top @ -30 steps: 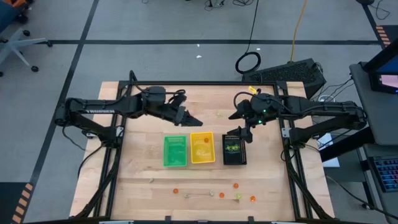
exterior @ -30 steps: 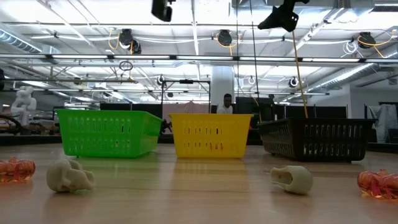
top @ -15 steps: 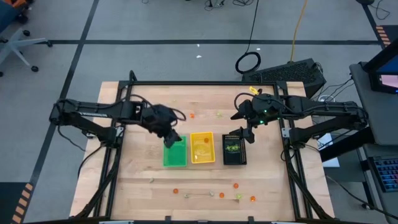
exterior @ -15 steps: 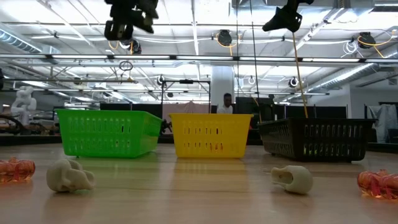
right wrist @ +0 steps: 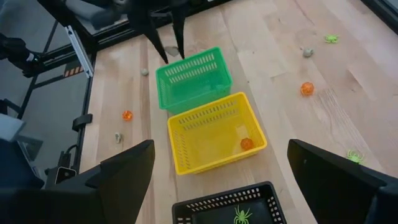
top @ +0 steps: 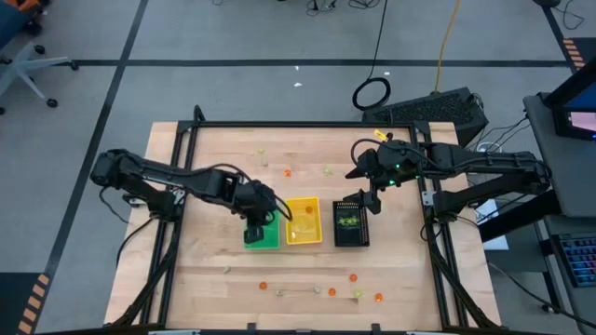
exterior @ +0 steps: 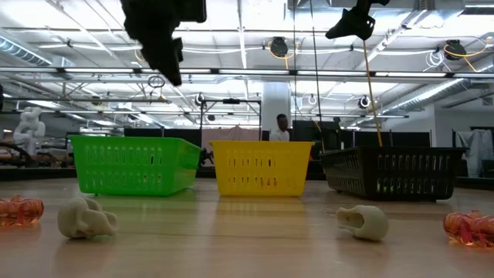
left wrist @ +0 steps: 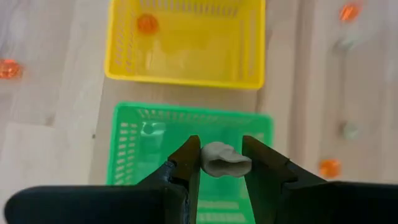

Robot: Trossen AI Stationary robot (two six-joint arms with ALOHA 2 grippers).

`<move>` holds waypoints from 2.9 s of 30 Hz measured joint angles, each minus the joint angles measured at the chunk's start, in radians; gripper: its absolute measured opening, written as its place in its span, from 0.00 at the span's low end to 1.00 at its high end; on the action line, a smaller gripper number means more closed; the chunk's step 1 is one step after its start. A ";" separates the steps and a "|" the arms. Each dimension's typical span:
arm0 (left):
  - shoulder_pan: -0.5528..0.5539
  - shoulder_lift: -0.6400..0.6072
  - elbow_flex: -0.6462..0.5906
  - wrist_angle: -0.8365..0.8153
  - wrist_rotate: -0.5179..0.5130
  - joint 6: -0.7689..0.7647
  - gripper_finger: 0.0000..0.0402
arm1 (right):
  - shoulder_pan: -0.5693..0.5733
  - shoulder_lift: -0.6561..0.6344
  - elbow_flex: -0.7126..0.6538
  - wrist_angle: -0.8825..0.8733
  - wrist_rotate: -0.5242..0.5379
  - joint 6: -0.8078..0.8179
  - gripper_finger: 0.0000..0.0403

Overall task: Sort Halloween decoration
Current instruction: Put the white skull toy into the green basket

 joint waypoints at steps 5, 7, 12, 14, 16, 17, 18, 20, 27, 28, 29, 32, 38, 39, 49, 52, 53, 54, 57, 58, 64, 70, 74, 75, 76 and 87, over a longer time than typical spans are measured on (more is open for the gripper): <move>-0.014 0.082 0.000 -0.004 -0.031 0.111 0.24 | 0.000 0.000 0.000 0.000 0.000 0.008 0.87; -0.014 0.113 0.000 -0.004 -0.038 0.139 0.24 | 0.000 0.000 0.000 0.000 0.000 0.008 0.87; -0.014 0.178 0.000 -0.008 -0.040 0.144 0.24 | 0.000 0.000 0.000 0.000 0.000 0.009 0.87; -0.014 0.195 0.000 -0.024 -0.040 0.144 0.24 | 0.000 0.000 0.000 0.000 0.000 0.010 0.87; -0.014 0.206 0.000 -0.042 -0.041 0.143 0.24 | 0.000 0.000 0.000 0.000 0.000 0.012 0.87; -0.014 0.211 0.000 -0.044 -0.047 0.143 0.24 | 0.000 0.000 0.000 0.000 0.000 0.012 0.87; -0.014 0.214 0.000 -0.045 -0.057 0.143 0.24 | 0.000 0.000 0.000 0.000 0.000 0.012 0.87; -0.014 0.217 0.000 -0.044 -0.079 0.144 0.24 | 0.000 0.000 0.000 0.000 0.000 0.011 0.87; -0.006 0.217 0.000 -0.045 -0.103 0.119 0.38 | 0.000 0.000 0.000 0.000 0.000 0.007 0.87; -0.006 0.217 0.000 -0.045 -0.103 0.116 0.42 | 0.000 0.000 0.000 0.000 0.000 0.005 0.87; -0.006 0.215 0.000 -0.046 -0.103 0.115 0.46 | 0.000 0.000 0.000 0.000 0.000 0.005 0.87; -0.005 0.196 0.005 -0.079 -0.103 0.066 0.57 | 0.000 0.000 0.000 0.000 0.000 0.005 0.87; -0.004 0.100 0.137 -0.337 -0.077 -0.111 0.67 | 0.000 0.000 0.000 -0.003 0.000 -0.003 0.87; -0.004 0.077 0.165 -0.372 -0.077 -0.159 0.67 | 0.000 0.000 0.000 -0.003 0.000 -0.003 0.87; -0.025 -0.207 0.270 -0.440 -0.089 -0.639 0.68 | 0.000 0.000 0.000 -0.003 0.000 0.108 0.87; -0.077 -0.258 0.270 -0.444 -0.081 -0.698 0.68 | 0.000 0.000 0.000 -0.003 -0.001 0.165 0.87; -0.098 -0.265 0.270 -0.447 -0.080 -0.709 0.68 | 0.000 0.000 0.000 -0.003 -0.002 0.183 0.87; -0.120 -0.268 0.270 -0.447 -0.080 -0.713 0.68 | 0.000 0.000 0.000 -0.004 -0.003 0.204 0.87; -0.188 -0.264 0.270 -0.447 -0.095 -0.701 0.68 | 0.000 0.000 0.000 -0.010 -0.003 0.274 0.87; -0.211 -0.258 0.270 -0.446 -0.098 -0.696 0.68 | 0.000 0.000 0.000 -0.010 -0.004 0.292 0.87; -0.351 -0.203 0.270 -0.445 -0.209 -0.695 0.68 | 0.000 0.000 0.000 -0.013 -0.007 0.353 0.87; -0.478 -0.130 0.269 -0.446 -0.340 -0.740 0.68 | 0.000 0.000 0.000 -0.014 -0.008 0.353 0.87; -0.554 -0.118 0.209 -0.432 -0.401 -0.850 0.68 | 0.002 0.000 0.000 -0.014 -0.008 0.352 0.87; -0.573 -0.118 0.192 -0.431 -0.411 -0.887 0.68 | 0.002 0.000 0.000 -0.014 -0.008 0.352 0.87; -0.591 -0.120 0.174 -0.429 -0.416 -0.924 0.68 | 0.002 0.000 0.000 -0.014 -0.007 0.352 0.87; -0.715 -0.125 0.021 -0.399 -0.415 -1.142 0.68 | 0.002 0.000 0.000 -0.014 0.049 0.329 0.87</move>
